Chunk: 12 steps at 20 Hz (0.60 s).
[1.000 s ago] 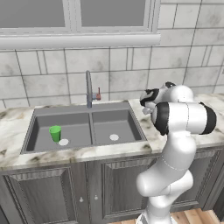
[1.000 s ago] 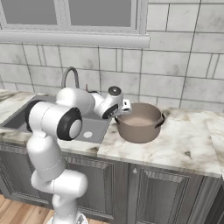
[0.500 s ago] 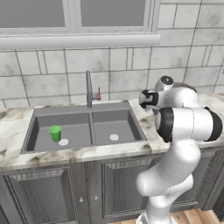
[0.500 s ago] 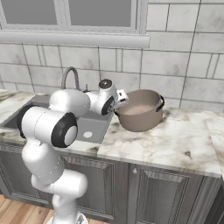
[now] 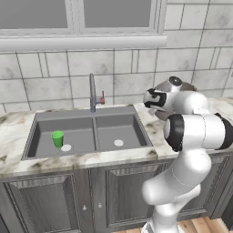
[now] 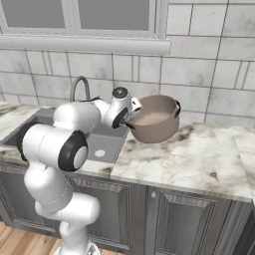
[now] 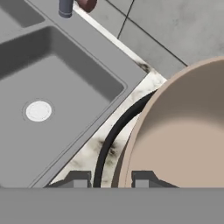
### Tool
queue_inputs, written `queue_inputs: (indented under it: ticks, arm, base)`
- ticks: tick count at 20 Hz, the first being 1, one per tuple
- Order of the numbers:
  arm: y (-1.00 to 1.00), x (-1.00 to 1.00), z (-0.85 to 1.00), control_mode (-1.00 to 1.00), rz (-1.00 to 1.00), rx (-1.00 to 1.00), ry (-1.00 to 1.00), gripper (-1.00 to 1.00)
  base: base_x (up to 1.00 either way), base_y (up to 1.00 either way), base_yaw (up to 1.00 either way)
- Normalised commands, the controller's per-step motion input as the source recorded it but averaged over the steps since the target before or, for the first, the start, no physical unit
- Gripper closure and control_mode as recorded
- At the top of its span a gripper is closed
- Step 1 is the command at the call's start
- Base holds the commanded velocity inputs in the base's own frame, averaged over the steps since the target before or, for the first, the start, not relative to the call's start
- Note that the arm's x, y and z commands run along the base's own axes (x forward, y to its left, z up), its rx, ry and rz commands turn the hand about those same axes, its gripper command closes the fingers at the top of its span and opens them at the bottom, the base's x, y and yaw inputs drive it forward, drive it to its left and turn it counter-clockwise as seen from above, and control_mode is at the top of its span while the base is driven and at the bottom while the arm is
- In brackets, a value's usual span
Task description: Place the cup in the left basin and the pot in the right basin of the sink.
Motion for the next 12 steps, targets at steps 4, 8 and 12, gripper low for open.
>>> queue_inputs:
  ticks: [4, 8, 12]
  arm:
    - [0.00, 0.00, 0.13, -1.00, 0.28, -0.02, 0.00, 1.00]
    - [0.09, 0.00, 0.00, -1.00, 0.28, -0.07, 0.00, 1.00]
    - [0.16, 0.00, 0.00, -1.00, 0.28, -0.14, 0.00, 1.00]
  base:
    - [0.00, 0.00, 0.00]
    - [0.00, 0.00, 0.00]
    - [0.00, 0.00, 0.00]
